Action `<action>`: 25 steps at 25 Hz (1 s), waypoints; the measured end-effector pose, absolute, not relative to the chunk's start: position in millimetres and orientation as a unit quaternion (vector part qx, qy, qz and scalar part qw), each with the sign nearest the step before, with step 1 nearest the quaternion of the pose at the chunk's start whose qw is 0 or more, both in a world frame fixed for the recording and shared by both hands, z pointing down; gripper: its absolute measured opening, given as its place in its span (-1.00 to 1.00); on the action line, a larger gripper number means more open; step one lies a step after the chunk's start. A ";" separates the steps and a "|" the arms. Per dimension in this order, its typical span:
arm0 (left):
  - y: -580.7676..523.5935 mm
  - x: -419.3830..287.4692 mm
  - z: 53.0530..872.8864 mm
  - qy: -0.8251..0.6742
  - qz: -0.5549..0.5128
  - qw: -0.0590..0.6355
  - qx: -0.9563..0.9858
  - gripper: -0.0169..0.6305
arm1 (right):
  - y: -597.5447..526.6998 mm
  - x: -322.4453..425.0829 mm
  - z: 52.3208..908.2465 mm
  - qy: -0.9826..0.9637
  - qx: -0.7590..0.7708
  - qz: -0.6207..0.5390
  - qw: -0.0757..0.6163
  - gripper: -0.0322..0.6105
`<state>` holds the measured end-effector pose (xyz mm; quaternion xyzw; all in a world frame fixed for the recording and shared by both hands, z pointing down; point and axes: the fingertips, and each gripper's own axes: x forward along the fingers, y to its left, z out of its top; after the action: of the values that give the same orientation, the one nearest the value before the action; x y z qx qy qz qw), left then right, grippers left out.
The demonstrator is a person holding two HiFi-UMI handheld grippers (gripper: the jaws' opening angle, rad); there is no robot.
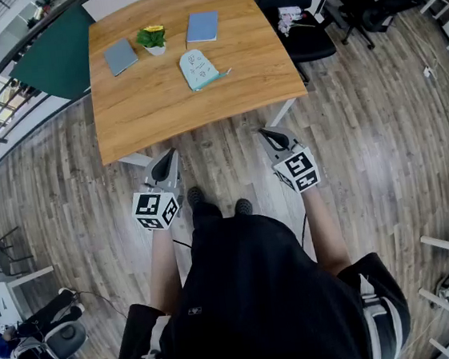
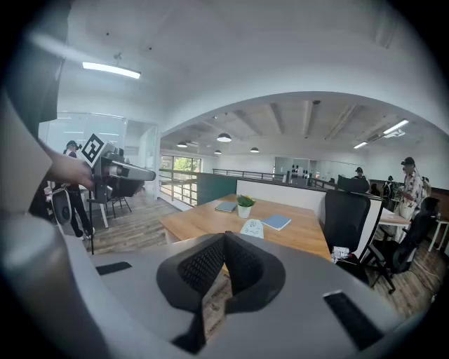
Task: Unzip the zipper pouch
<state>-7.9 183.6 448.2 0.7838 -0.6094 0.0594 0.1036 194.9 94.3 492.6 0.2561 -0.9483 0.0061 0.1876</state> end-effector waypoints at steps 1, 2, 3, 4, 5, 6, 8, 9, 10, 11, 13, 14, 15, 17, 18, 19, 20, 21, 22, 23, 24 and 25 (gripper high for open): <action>183.6 -8.5 447.7 -0.610 0.064 0.101 0.784 -0.96 | 94.8 193.0 492.2 -0.949 0.254 0.006 0.188 -0.89; 183.4 -8.9 447.2 -0.610 0.068 0.098 0.783 -0.96 | 95.2 191.0 491.7 -0.949 0.252 0.006 0.188 -0.89; 182.9 -9.2 446.7 -0.610 0.072 0.095 0.783 -0.96 | 95.4 188.9 491.3 -0.950 0.250 0.006 0.187 -0.89; 182.0 -9.0 446.3 -0.610 0.075 0.092 0.783 -0.96 | 95.4 186.9 490.9 -0.950 0.249 0.007 0.187 -0.89; 181.3 -8.3 445.9 -0.610 0.079 0.089 0.783 -0.96 | 95.5 185.2 490.5 -0.951 0.247 0.006 0.187 -0.89; 180.9 -7.2 445.6 -0.610 0.081 0.086 0.784 -0.96 | 96.0 183.9 490.3 -0.951 0.245 0.005 0.188 -0.89; 181.5 -5.0 445.9 -0.609 0.085 0.082 0.784 -0.96 | 98.8 181.9 492.2 -0.951 0.239 0.000 0.195 -0.89; 182.4 -4.2 446.6 -0.609 0.086 0.082 0.784 -0.96 | 100.9 181.1 494.3 -0.951 0.235 -0.002 0.200 -0.89; 183.3 -3.7 447.5 -0.609 0.086 0.082 0.784 -0.96 | 102.8 180.5 496.2 -0.951 0.232 -0.004 0.205 -0.89; 184.3 -3.4 448.3 -0.609 0.087 0.083 0.784 -0.96 | 104.2 180.2 497.5 -0.951 0.230 -0.005 0.208 -0.89; 186.3 -3.4 449.4 -0.610 0.088 0.083 0.783 -0.96 | 105.5 180.2 498.2 -0.950 0.231 -0.005 0.208 -0.89; 187.3 -3.6 449.6 -0.610 0.089 0.083 0.783 -0.96 | 105.6 180.2 497.1 -0.950 0.234 -0.003 0.205 -0.89; 188.2 -3.8 449.7 -0.610 0.089 0.083 0.783 -0.96 | 105.7 180.3 495.7 -0.951 0.237 -0.001 0.199 -0.89; 189.6 -3.2 450.0 -0.610 0.089 0.083 0.783 -0.96 | 105.9 181.2 494.1 -0.951 0.242 0.003 0.192 -0.89; 189.8 -2.5 449.8 -0.609 0.089 0.083 0.783 -0.96 | 106.0 181.7 494.1 -0.951 0.242 0.004 0.190 -0.89; 189.6 -1.8 449.4 -0.608 0.088 0.084 0.784 -0.96 | 106.2 182.1 494.2 -0.951 0.242 0.004 0.191 -0.89; 189.3 -1.1 449.0 -0.607 0.086 0.084 0.785 -0.96 | 106.6 182.2 494.2 -0.952 0.241 0.003 0.191 -0.89; 189.3 -0.5 448.6 -0.606 0.084 0.085 0.786 -0.96 | 107.3 182.1 494.0 -0.952 0.240 0.002 0.190 -0.89; 189.8 -0.1 448.6 -0.605 0.082 0.086 0.787 -0.96 | 108.4 182.1 494.0 -0.952 0.239 0.001 0.190 -0.89; 190.8 0.2 448.7 -0.605 0.081 0.086 0.787 -0.96 | 109.8 182.1 494.2 -0.953 0.238 -0.001 0.189 -0.89; 192.0 0.5 448.8 -0.605 0.080 0.086 0.787 -0.96 | 111.3 182.3 494.4 -0.953 0.237 -0.002 0.189 -0.89; 193.2 0.8 448.8 -0.605 0.079 0.085 0.788 -0.96 | 112.8 182.4 494.6 -0.953 0.237 -0.002 0.189 -0.87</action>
<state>0.8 193.2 448.8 0.7875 -0.6053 0.0787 0.0849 182.4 112.8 494.6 0.2366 -0.9531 -0.0023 0.1887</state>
